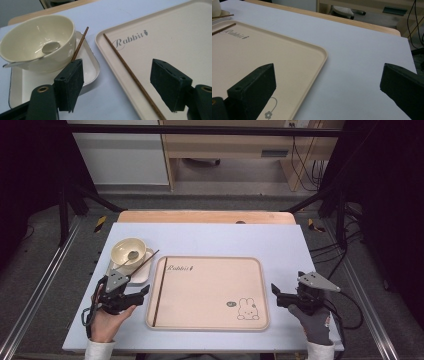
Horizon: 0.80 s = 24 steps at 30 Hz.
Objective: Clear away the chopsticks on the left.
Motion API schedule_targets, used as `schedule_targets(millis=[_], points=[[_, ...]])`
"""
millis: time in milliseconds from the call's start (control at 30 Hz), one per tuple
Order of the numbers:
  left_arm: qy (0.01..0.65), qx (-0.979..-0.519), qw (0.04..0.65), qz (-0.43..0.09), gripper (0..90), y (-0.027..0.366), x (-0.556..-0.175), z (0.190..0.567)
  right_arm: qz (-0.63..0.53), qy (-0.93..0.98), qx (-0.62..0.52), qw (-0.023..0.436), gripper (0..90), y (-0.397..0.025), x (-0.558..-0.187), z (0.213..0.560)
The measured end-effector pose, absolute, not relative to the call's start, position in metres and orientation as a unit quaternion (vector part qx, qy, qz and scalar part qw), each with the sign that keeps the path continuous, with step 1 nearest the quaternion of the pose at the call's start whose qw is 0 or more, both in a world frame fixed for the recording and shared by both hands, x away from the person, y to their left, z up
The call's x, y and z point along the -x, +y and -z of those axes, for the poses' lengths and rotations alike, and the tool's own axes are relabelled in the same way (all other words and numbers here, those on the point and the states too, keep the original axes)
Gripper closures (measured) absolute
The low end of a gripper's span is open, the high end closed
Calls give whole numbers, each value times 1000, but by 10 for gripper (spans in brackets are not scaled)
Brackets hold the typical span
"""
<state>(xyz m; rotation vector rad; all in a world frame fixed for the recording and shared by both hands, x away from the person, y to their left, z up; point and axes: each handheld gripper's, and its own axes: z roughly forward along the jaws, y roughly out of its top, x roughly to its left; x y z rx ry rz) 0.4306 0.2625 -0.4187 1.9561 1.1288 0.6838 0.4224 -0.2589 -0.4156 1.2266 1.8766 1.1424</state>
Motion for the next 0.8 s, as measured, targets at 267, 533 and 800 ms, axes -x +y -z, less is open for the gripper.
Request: schedule_targets(millis=[267,533,800], points=[[454,-773,354,-267,262,285,-442,430,-433,711,-461,308,7,-258,-422,416],[463,-771,344,-270,275,297,-455,439,-429,716,-457,307,7,-256,-424,418],[468,-773,331,-273,298,302,-467,447,-431,716,-456,307,7,-255,-423,418]])
